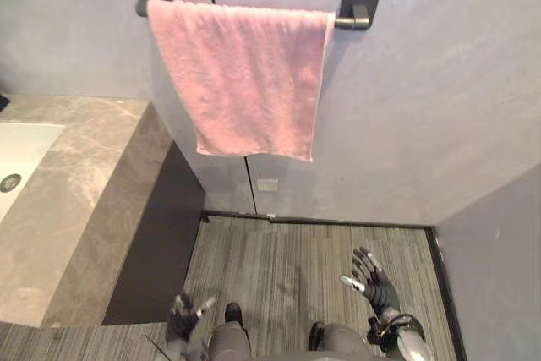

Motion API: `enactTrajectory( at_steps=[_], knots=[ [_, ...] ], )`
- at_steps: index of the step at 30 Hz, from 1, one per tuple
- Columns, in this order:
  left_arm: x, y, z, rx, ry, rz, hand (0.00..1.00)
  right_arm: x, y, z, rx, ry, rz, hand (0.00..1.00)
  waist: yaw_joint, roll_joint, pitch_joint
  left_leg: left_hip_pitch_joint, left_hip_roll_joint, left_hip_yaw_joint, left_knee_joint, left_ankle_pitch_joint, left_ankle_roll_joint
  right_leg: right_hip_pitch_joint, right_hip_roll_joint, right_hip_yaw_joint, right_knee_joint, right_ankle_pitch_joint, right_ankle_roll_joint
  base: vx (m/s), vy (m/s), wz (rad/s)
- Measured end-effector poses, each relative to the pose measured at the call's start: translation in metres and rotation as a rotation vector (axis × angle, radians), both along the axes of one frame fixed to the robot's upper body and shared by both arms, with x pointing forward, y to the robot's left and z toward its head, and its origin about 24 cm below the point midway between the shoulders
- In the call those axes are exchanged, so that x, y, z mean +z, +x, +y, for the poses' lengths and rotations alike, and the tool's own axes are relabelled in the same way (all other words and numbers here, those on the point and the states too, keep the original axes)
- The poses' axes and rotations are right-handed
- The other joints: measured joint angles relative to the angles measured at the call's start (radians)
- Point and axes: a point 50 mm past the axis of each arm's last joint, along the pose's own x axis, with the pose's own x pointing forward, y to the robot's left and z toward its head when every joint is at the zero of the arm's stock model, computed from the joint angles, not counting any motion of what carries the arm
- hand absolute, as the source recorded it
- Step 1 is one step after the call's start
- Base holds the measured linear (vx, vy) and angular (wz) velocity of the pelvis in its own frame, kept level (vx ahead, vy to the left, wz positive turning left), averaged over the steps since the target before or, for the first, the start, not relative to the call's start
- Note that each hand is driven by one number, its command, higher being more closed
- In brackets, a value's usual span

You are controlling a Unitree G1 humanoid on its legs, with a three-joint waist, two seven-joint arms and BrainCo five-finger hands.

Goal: Organize washtable

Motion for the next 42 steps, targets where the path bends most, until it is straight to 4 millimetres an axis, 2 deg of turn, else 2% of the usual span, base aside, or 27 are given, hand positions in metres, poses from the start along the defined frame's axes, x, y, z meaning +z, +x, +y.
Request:
enactTrajectory(
  at_steps=[3,6,7,8,9,11,13,15,17,18,19,20,22,24,25,28,30,31,32,33,34,35,36,37,38,39,42],
  knots=[
    [-0.004,-0.001,-0.002,-0.026,0.002,0.039,0.00,-0.024,-0.019,-0.011,-0.042,-0.080,0.151,0.00,-0.004,0.004,-0.017,0.003,0.057,-0.010,0.271,-0.094,0.039,0.040,-0.007,-0.001,-0.033,0.025,-0.005,0.02,-0.010,-0.03],
    [-0.007,-0.006,-0.004,-0.055,0.008,0.080,0.00,-0.046,-0.051,-0.028,-0.137,-0.128,0.332,0.00,-0.009,0.023,-0.037,0.083,0.109,-0.118,0.450,-0.122,0.027,0.051,-0.005,0.038,-0.027,0.048,0.023,0.00,0.168,-0.30],
    [-0.008,-0.006,-0.005,-0.059,0.006,0.085,0.00,-0.048,-0.056,-0.030,-0.154,-0.135,0.359,0.00,-0.012,0.028,-0.039,0.096,0.107,-0.139,0.435,-0.138,0.005,0.040,-0.005,0.047,-0.016,0.053,0.027,-0.03,0.276,-0.33],
    [-0.008,-0.005,-0.005,-0.073,0.015,0.086,0.00,-0.053,-0.062,-0.031,-0.182,-0.126,0.403,0.00,-0.026,0.040,-0.043,0.124,0.092,-0.145,0.387,-0.185,-0.050,0.011,-0.005,0.059,0.007,0.070,0.035,-0.12,0.320,-0.29],
    [-0.008,-0.002,-0.005,-0.079,0.016,0.082,0.00,-0.056,-0.065,-0.028,-0.204,-0.105,0.427,0.00,-0.037,0.037,-0.043,0.118,0.077,-0.137,0.355,-0.218,-0.061,-0.017,-0.011,0.081,0.006,0.097,0.048,-0.16,0.319,-0.28],
    [-0.005,0.008,-0.002,-0.125,0.043,0.067,0.00,-0.057,-0.063,-0.024,-0.202,-0.098,0.423,0.00,-0.057,0.022,-0.040,0.116,0.066,-0.103,0.326,-0.272,-0.066,-0.048,-0.023,0.095,-0.019,0.150,0.059,-0.24,0.311,-0.25],
    [-0.003,0.024,-0.008,-0.216,0.060,0.044,0.00,-0.057,-0.062,-0.024,-0.199,-0.110,0.426,0.00,-0.057,0.023,-0.036,0.100,0.044,-0.077,0.310,-0.319,-0.054,-0.057,-0.038,0.108,-0.080,0.199,0.096,-0.30,0.318,-0.10],
    [0.000,0.036,-0.015,-0.304,0.077,0.022,0.00,-0.057,-0.062,-0.023,-0.203,-0.113,0.429,0.00,-0.057,0.015,-0.026,0.081,-0.009,-0.063,0.294,-0.341,-0.014,-0.049,-0.074,0.118,-0.162,0.266,0.123,-0.42,0.290,0.07],
    [-0.001,0.034,-0.014,-0.309,0.086,0.030,0.00,-0.056,-0.062,-0.025,-0.204,-0.116,0.426,0.00,-0.056,0.022,-0.024,0.064,-0.018,-0.043,0.299,-0.334,0.036,-0.047,-0.099,0.112,-0.185,0.262,0.083,-0.37,0.175,-0.09],
    [-0.002,0.026,-0.009,-0.304,0.093,0.053,0.00,-0.054,-0.061,-0.028,-0.204,-0.124,0.417,0.00,-0.057,0.029,-0.020,0.063,-0.017,-0.039,0.298,-0.321,0.044,-0.069,-0.089,0.145,-0.033,0.210,0.055,-0.29,0.083,-0.09],
    [-0.002,0.020,-0.003,-0.305,0.114,0.072,0.00,-0.056,-0.066,-0.026,-0.206,-0.119,0.431,0.00,-0.056,0.026,-0.020,0.063,-0.023,-0.048,0.294,-0.309,0.041,-0.063,-0.073,0.169,0.086,0.164,0.064,-0.30,0.068,0.18],
    [-0.003,0.013,0.004,-0.319,0.139,0.100,0.00,-0.057,-0.073,-0.022,-0.214,-0.105,0.448,0.00,-0.056,0.017,-0.021,0.059,-0.044,-0.074,0.283,-0.289,0.042,-0.028,-0.049,0.208,0.194,0.077,0.099,-0.21,0.004,0.40],
    [-0.004,0.007,0.005,-0.324,0.148,0.119,0.00,-0.058,-0.075,-0.021,-0.213,-0.103,0.459,0.00,-0.055,0.012,-0.022,0.029,-0.076,-0.126,0.274,-0.256,0.041,0.049,-0.004,0.259,0.232,-0.046,0.140,-0.20,-0.139,0.83],
    [-0.003,0.006,0.006,-0.288,0.146,0.114,0.00,-0.060,-0.077,-0.018,-0.210,-0.094,0.472,0.00,-0.051,-0.007,-0.024,-0.023,-0.115,-0.194,0.275,-0.218,0.034,0.128,0.022,0.297,0.135,-0.154,0.118,-0.19,-0.217,1.33],
    [-0.004,0.005,0.005,-0.258,0.138,0.119,0.00,-0.062,-0.079,-0.022,-0.232,-0.089,0.487,0.00,-0.048,0.009,-0.028,-0.059,-0.123,-0.250,0.268,-0.183,0.024,0.155,0.043,0.264,0.066,-0.175,0.071,-0.19,-0.172,1.46],
    [-0.004,0.006,0.002,-0.232,0.137,0.112,0.00,-0.063,-0.079,-0.030,-0.262,-0.115,0.505,0.00,0.003,0.023,-0.032,-0.085,-0.104,-0.260,0.154,-0.067,0.085,0.155,0.055,0.178,0.006,-0.150,0.034,-0.17,-0.150,1.13],
    [-0.004,0.003,0.004,-0.202,0.146,0.121,0.00,-0.066,-0.073,-0.028,-0.233,-0.117,0.516,0.00,0.005,0.022,-0.032,-0.116,-0.100,-0.178,0.081,0.064,0.036,0.159,0.045,0.037,-0.001,-0.133,0.023,-0.11,-0.180,1.69],
    [-0.004,0.002,0.005,-0.180,0.146,0.121,0.00,-0.066,-0.069,-0.027,-0.214,-0.121,0.520,0.00,0.008,0.015,-0.032,-0.121,-0.100,-0.162,0.050,0.087,0.050,0.159,0.024,-0.008,-0.008,-0.124,0.014,-0.06,-0.065,1.81],
    [-0.003,0.000,0.013,-0.117,0.154,0.124,0.00,-0.066,-0.059,-0.024,-0.193,-0.130,0.509,0.00,0.011,-0.003,-0.023,-0.172,-0.085,-0.067,0.161,0.017,0.125,0.172,0.002,-0.089,-0.015,-0.116,0.011,-0.01,0.006,1.83],
    [-0.004,-0.006,0.018,-0.080,0.159,0.157,0.00,-0.066,-0.052,-0.022,-0.174,-0.144,0.501,0.00,0.024,-0.010,-0.014,-0.195,-0.065,0.014,0.302,-0.049,0.222,0.197,-0.018,-0.171,-0.005,-0.115,0.011,0.00,0.022,1.85],
    [-0.007,-0.012,0.016,-0.078,0.146,0.184,0.00,-0.066,-0.050,-0.022,-0.172,-0.147,0.497,0.00,0.029,-0.009,-0.011,-0.194,-0.064,0.053,0.328,-0.075,0.264,0.210,-0.022,-0.208,0.011,-0.115,0.009,0.05,0.005,2.16],
    [-0.010,-0.024,0.015,-0.074,0.132,0.229,0.00,-0.065,-0.048,-0.026,-0.176,-0.156,0.493,0.00,0.028,0.012,-0.008,-0.190,-0.081,0.072,0.319,-0.048,0.317,0.213,-0.023,-0.253,0.076,-0.115,-0.016,-0.01,0.014,2.41],
    [-0.013,-0.036,0.013,-0.050,0.116,0.257,0.00,-0.066,-0.049,-0.027,-0.197,-0.148,0.497,0.00,0.023,0.008,-0.011,-0.170,-0.130,0.015,0.228,0.013,0.290,0.199,-0.032,-0.226,0.081,-0.132,-0.043,-0.01,0.013,2.42],
    [-0.012,-0.039,0.015,-0.018,0.116,0.261,0.00,-0.067,-0.050,-0.022,-0.209,-0.127,0.503,0.00,0.029,-0.024,-0.022,-0.151,-0.167,-0.017,0.172,0.024,0.253,0.209,-0.050,-0.224,-0.032,-0.087,-0.052,0.01,0.020,2.25],
    [-0.013,-0.049,0.020,0.047,0.108,0.291,0.00,-0.067,-0.044,-0.020,-0.215,-0.117,0.492,0.00,0.037,-0.012,-0.014,-0.181,-0.118,0.048,0.328,-0.106,0.295,0.247,-0.061,-0.287,-0.067,-0.070,0.042,0.02,0.041,1.75],
    [-0.015,-0.062,0.019,0.090,0.089,0.328,0.00,-0.067,-0.036,-0.018,-0.232,-0.099,0.484,0.00,0.044,-0.017,-0.014,-0.187,-0.047,0.091,0.438,-0.171,0.245,0.267,-0.078,-0.341,-0.065,-0.063,0.044,0.02,0.124,1.55],
    [-0.019,-0.071,0.013,0.088,0.059,0.362,0.00,-0.069,-0.036,-0.017,-0.237,-0.090,0.492,0.00,0.058,0.002,-0.020,-0.155,0.061,0.093,0.446,-0.201,0.160,0.297,-0.107,-0.428,-0.098,-0.034,0.097,-0.01,0.286,1.30]
  ],
)
